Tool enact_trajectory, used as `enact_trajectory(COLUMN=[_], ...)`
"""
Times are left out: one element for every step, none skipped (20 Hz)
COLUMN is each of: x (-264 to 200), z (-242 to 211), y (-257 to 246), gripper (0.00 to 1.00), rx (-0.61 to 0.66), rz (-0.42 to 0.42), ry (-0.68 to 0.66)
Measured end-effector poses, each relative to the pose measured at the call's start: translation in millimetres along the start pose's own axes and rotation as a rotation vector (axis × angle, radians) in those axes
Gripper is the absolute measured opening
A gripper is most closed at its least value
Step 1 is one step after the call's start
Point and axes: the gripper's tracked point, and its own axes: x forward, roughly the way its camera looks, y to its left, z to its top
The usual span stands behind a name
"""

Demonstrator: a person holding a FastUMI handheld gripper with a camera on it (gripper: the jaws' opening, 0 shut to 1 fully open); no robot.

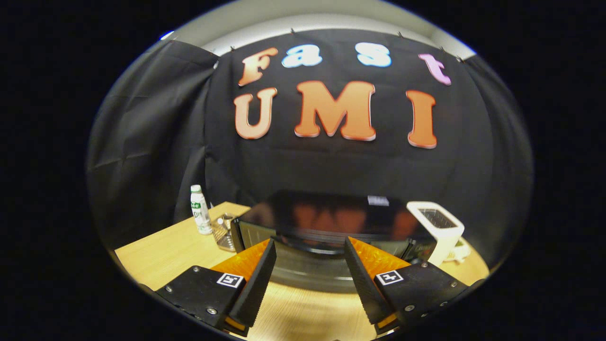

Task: Open the toaster oven, put the food inside, and close the toaster oven door.

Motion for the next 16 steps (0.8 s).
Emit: enact_trajectory(x=[6.3,16.6,25.8,33.2,39.9,46.1,51.0,53.1,54.3,53.8,50.7,49.6,44.9,41.0,39.7,32.3], z=[3.5,3.8,1.0,0.0,-3.1,-8.7,-13.3,-19.6,-27.8,-35.1,-34.6,-32.8,-39.7,-37.8,-42.3,-41.1], y=[-4.2,-8.0,-10.4,-12.4,-14.6,-16.7,-16.9,-16.4,-15.3,-14.2,-13.3,-15.3,-12.8,-10.8,-9.2,-10.0], gripper=[0.86,0.86,0.86,0.86,0.86,0.86,0.86,0.86,0.86,0.86,0.87,0.87,0.86,0.87,0.83,0.79], rx=[-0.008,0.001,0.021,0.040,0.052,0.060,0.063,0.061,0.055,0.052,0.070,0.097,0.142,0.158,0.152,0.149], rz=[-0.015,-0.026,-0.033,-0.040,-0.052,-0.058,-0.067,-0.072,-0.076,-0.077,-0.071,-0.073,-0.058,-0.049,-0.043,-0.038], ry=[0.006,0.025,0.041,0.056,0.072,0.086,0.098,0.116,0.135,0.152,0.138,0.127,0.141,0.118,0.129,0.120])
